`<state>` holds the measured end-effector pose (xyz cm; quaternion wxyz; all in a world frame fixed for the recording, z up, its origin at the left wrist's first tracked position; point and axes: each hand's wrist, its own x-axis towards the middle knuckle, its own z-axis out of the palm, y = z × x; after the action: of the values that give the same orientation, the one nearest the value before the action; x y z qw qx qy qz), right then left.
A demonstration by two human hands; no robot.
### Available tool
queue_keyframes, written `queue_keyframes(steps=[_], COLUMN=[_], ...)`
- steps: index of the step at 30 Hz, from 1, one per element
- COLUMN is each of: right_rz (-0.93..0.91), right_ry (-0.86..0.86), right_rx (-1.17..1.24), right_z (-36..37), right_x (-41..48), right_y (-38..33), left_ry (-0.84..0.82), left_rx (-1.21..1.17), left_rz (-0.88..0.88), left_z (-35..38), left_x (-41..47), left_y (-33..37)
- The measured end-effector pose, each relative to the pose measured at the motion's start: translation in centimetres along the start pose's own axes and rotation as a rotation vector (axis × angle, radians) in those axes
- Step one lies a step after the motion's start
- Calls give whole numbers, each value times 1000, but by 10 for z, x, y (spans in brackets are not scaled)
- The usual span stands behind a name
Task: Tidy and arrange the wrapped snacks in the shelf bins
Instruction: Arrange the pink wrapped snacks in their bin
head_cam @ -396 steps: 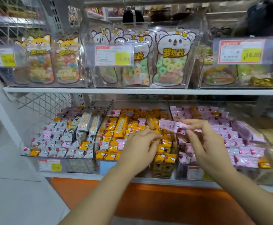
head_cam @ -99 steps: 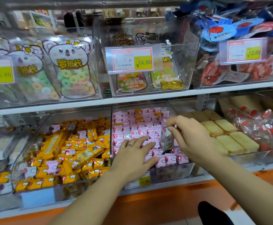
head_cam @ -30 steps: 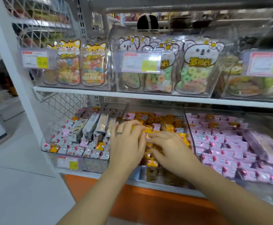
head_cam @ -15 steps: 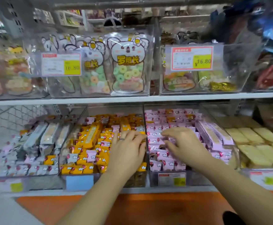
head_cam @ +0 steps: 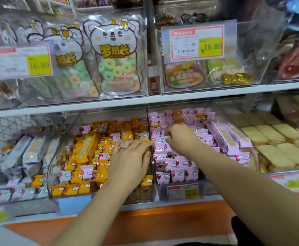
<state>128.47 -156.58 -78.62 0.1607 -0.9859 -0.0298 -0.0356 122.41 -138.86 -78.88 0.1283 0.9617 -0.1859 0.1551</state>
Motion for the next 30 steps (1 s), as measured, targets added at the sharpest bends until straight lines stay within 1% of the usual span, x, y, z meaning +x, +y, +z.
queue_keyframes(steps=[4,6,10,13,16,18,22,26,28,30], right_rz=[-21,-35,-68,-82,-100,-118,-121,-95,-101,-102], right_ry=[-8,3,107,232,346,377,352,320,369,459], right_rx=[-63,-51,5,29,104,189,315,360,403,459], right_z=[0,1,0,-11,-23,-26,-26,-27,-29,-33], right_x=[8,4,-8,-18,-31,-40,-47,-44,-47,-53], right_y=[-3,-2,1,-3,-10,-12,-10,-10,-10,-9], left_ry=[-25,-38,-44,-33,-20,-18,4,-3,-33,-69], left_rx=[6,8,14,56,71,83,50,0,-5,23], left_rz=[-17,-23,-24,-20,-20,-10,-1,29,36,47], left_z=[-3,-4,-5,-6,-10,-12,-16,-21,-23,-22], left_x=[1,1,2,2,4,7,12,19,23,27], left_y=[1,1,2,5,10,13,19,27,28,26])
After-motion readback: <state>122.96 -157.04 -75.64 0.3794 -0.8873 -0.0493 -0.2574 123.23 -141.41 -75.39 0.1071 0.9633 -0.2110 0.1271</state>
